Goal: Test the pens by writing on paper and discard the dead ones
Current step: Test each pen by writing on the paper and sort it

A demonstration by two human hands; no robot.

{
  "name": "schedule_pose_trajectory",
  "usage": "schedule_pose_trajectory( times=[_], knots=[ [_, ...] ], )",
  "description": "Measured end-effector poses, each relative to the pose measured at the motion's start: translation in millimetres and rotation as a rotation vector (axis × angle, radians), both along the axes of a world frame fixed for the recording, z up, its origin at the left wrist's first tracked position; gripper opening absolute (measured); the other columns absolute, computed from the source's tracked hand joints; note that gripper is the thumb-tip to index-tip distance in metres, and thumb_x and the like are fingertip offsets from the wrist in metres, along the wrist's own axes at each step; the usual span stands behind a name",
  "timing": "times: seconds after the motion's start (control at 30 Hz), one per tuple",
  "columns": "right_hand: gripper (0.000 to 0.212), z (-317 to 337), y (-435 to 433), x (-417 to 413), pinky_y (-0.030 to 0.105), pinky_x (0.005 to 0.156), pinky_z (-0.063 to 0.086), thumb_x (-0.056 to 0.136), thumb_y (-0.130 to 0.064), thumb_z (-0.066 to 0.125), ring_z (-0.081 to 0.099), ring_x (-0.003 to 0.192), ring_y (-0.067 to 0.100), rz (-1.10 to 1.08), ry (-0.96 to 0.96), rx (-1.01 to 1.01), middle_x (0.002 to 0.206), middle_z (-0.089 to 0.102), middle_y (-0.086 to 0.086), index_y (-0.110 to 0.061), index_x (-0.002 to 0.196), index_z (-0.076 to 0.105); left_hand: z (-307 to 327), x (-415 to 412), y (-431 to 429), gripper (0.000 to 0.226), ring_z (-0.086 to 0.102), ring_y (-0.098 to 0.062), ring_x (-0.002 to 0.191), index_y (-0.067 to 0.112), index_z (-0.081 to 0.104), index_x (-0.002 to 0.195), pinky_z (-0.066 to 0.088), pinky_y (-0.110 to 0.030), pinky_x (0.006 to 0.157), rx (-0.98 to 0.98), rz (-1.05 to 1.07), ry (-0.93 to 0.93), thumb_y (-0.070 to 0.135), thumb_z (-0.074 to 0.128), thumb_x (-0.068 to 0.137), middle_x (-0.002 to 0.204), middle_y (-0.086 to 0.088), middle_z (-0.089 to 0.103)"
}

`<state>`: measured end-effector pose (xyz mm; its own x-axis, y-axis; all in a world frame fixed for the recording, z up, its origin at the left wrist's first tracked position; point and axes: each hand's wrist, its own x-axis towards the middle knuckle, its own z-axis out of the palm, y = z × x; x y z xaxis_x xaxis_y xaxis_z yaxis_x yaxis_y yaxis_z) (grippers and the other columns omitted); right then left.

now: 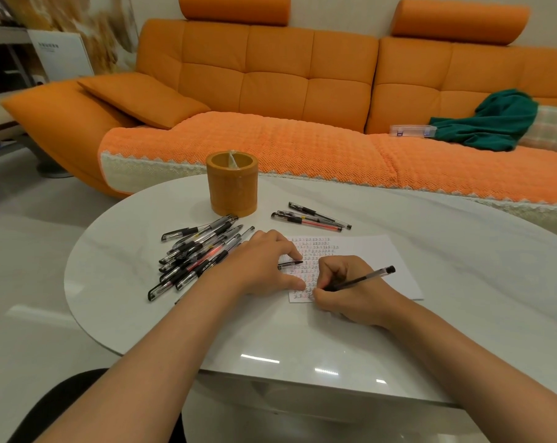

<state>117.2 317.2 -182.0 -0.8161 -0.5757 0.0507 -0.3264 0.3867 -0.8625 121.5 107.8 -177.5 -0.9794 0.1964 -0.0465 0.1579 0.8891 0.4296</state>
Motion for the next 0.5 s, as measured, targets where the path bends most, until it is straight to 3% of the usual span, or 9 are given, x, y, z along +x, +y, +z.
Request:
schedule_pose_trajectory(
  times=[0.23,0.5],
  knots=[
    [0.019,0.8,0.7,0.5,0.021,0.045,0.037,0.078,0.007,0.066,0.045,0.048,0.011,0.008,0.008,-0.015,0.054,0.052,0.001,0.002,0.067,0.05,-0.3,1.5,0.0,0.053,0.029,-0.007,0.13,0.047,0.055,0.124,0.037,-0.042,0.107,0.005,0.003,0.002,0.063,0.073,0.076,0.135,0.017,0.041],
    [0.014,5.0,5.3,-3.4,0.023,0.045,0.037,0.086,0.003,0.069,0.046,0.047,0.012,-0.173,-0.147,-0.277,0.056,0.056,0.001,-0.007,0.078,0.063,1.3,2.9,0.3,0.051,0.03,-0.007,0.129,0.047,0.056,0.124,0.035,-0.038,0.107,-0.005,-0.005,0.014,0.063,0.071,0.078,0.136,0.018,0.041]
  ],
)
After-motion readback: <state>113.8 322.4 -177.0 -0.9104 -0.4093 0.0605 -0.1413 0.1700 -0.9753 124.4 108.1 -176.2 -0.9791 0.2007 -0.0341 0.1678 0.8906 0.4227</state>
